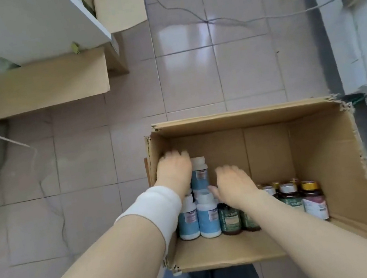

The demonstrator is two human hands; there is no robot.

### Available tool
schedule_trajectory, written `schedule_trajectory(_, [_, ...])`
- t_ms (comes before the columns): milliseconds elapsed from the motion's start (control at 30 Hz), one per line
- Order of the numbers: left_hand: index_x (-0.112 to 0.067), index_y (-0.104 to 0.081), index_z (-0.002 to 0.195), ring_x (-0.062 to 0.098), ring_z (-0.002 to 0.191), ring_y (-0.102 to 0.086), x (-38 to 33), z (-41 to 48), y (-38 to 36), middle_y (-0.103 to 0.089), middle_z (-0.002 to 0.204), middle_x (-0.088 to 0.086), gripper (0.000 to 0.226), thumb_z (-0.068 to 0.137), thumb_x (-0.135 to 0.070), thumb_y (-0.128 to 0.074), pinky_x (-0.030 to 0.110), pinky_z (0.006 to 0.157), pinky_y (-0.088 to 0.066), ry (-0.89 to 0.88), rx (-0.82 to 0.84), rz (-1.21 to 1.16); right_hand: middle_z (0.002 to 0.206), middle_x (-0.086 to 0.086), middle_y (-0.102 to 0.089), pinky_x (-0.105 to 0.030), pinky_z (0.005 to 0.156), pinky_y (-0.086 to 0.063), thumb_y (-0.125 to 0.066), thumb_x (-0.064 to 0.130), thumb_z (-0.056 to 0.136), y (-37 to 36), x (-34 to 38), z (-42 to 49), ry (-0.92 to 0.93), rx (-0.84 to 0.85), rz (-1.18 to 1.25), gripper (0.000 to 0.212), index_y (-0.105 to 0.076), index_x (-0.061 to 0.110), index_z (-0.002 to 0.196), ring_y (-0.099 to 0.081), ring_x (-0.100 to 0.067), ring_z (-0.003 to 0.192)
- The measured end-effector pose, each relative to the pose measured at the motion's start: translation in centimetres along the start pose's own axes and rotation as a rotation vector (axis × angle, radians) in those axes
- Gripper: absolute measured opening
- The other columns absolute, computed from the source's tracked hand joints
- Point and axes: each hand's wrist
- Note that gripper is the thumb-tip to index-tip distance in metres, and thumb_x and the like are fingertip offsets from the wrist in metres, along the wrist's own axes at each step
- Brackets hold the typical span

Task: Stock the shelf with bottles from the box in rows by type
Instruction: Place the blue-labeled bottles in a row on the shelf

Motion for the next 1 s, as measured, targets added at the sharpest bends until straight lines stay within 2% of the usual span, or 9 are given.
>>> schedule_trajectory(133, [-0.003,-0.044,0.13,0.029,0.123,-0.046,-0.2,5.2,-1.3,-0.047,0.134,0.015,0.035,0.095,-0.004,-0.042,0.034,0.092,-0.043,0.005,0.102,0.103,0.119,-0.016,-0.058,-0.032,0.078,-0.043,-0.046,0.046,0.092,-1.8,0.7,5.4,-0.096,0.12,0.361,0.051,-0.051,0.004,0.12,-0.055,-0.03,0.107])
schedule_trajectory(233, [-0.008,-0.058,0.119,0.026,0.115,-0.055,-0.1,7.0,-1.9,-0.057,0.125,0.009,0.027,0.093,-0.007,-0.049,0.03,0.08,-0.042,-0.045,0.194,0.16,0.128,-0.015,-0.052,-0.036,0.092,-0.047,-0.062,0.036,0.086,-3.0,0.8,7.1,-0.161,0.112,0.578,0.058,-0.041,0.004,0.131,-0.053,-0.029,0.114])
schedule_trajectory(333, [-0.007,-0.055,0.123,0.028,0.118,-0.052,0.2,7.7,-2.5,-0.055,0.129,0.011,0.029,0.096,-0.012,-0.048,0.031,0.088,-0.042,-0.031,0.196,0.074,0.125,-0.014,-0.056,-0.032,0.088,-0.046,-0.071,0.028,0.079,-3.7,0.4,7.9,-0.211,0.092,0.708,0.061,-0.044,0.004,0.128,-0.056,-0.028,0.112])
schedule_trajectory(400, [-0.005,-0.05,0.129,0.03,0.124,-0.046,0.0,8.1,-2.8,-0.048,0.135,0.014,0.034,0.097,-0.011,-0.046,0.034,0.097,-0.041,-0.004,0.207,-0.015,0.121,-0.013,-0.059,-0.029,0.082,-0.046,-0.075,0.029,0.076,-3.8,-0.3,8.2,-0.236,0.073,0.737,0.06,-0.049,0.006,0.124,-0.058,-0.026,0.108])
schedule_trajectory(500, [-0.002,-0.048,0.131,0.031,0.126,-0.044,-0.2,8.4,-3.1,-0.044,0.137,0.016,0.036,0.096,-0.009,-0.048,0.035,0.099,-0.041,0.075,0.173,-0.21,0.125,-0.014,-0.054,-0.031,0.085,-0.046,-0.077,0.037,0.071,-3.4,-2.5,8.1,-0.327,-0.008,0.692,0.07,-0.047,0.006,0.126,-0.055,-0.028,0.112])
schedule_trajectory(600, [-0.005,-0.042,0.136,0.03,0.131,-0.038,-0.4,8.5,-3.3,-0.038,0.141,0.015,0.05,0.092,-0.022,-0.058,0.036,0.106,-0.035,0.171,0.1,-0.439,0.127,-0.015,-0.051,-0.035,0.091,-0.047,-0.078,0.041,0.068,-3.1,-4.9,8.1,-0.415,-0.074,0.688,0.076,-0.044,0.006,0.125,-0.052,-0.029,0.114])
schedule_trajectory(700, [-0.003,-0.039,0.137,0.028,0.133,-0.032,-0.9,8.0,-4.1,-0.034,0.141,0.016,0.06,0.089,-0.032,-0.06,0.034,0.11,-0.03,0.211,0.117,-0.523,0.128,-0.016,-0.048,-0.034,0.091,-0.046,-0.077,0.045,0.067,-3.2,-5.8,8.0,-0.409,-0.082,0.667,0.08,-0.042,0.005,0.127,-0.05,-0.03,0.116])
schedule_trajectory(833, [0.0,-0.042,0.133,0.029,0.127,-0.04,-1.5,8.0,-5.1,-0.036,0.138,0.018,0.059,0.09,-0.037,-0.058,0.034,0.103,-0.037,0.316,0.157,-0.579,0.131,-0.017,-0.045,-0.036,0.092,-0.045,-0.08,0.035,0.069,-3.7,-5.5,8.0,-0.404,-0.091,0.716,0.08,-0.036,0.004,0.129,-0.049,-0.032,0.118])
schedule_trajectory(1000, [0.001,-0.055,0.123,0.03,0.116,-0.056,-1.8,7.8,-3.8,-0.058,0.126,0.017,0.052,0.091,-0.041,-0.054,0.032,0.092,-0.046,0.379,0.157,-0.848,0.116,-0.015,-0.058,-0.034,0.08,-0.052,-0.079,0.044,0.065,-3.4,-5.6,7.8,-0.475,-0.053,0.787,0.067,-0.053,0.005,0.113,-0.059,-0.028,0.102])
Point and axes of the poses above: each hand's wrist, its own z-axis towards the middle knuckle, its own y-axis out of the back of the hand, x = y × z
